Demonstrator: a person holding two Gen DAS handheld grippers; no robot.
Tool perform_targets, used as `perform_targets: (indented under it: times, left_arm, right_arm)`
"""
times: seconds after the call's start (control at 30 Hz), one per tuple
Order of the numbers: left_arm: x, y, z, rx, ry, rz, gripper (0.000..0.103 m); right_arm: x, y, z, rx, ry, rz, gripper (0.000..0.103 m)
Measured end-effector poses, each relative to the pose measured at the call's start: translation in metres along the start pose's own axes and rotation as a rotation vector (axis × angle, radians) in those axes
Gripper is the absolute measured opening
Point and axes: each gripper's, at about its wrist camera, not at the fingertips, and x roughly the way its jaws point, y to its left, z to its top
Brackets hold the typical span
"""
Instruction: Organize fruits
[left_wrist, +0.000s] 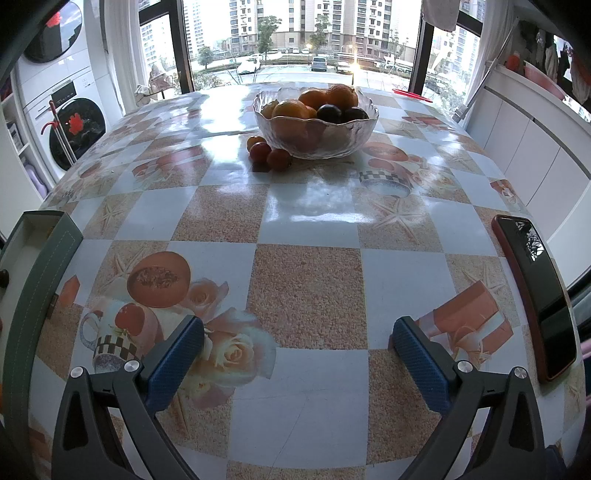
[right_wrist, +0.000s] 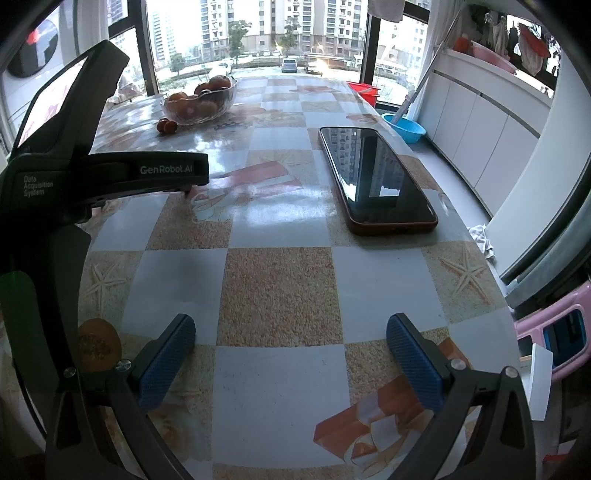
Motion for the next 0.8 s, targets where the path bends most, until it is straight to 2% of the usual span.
perform_targets:
  times: [0.8]
  left_arm:
    - [-0.0014,-0.0008,-0.0011,0.003,0.000,0.002,0.103]
  right_arm:
    - [-0.0003,-0.0011,-0.0016,-0.001,-0.022,0.002,0.103]
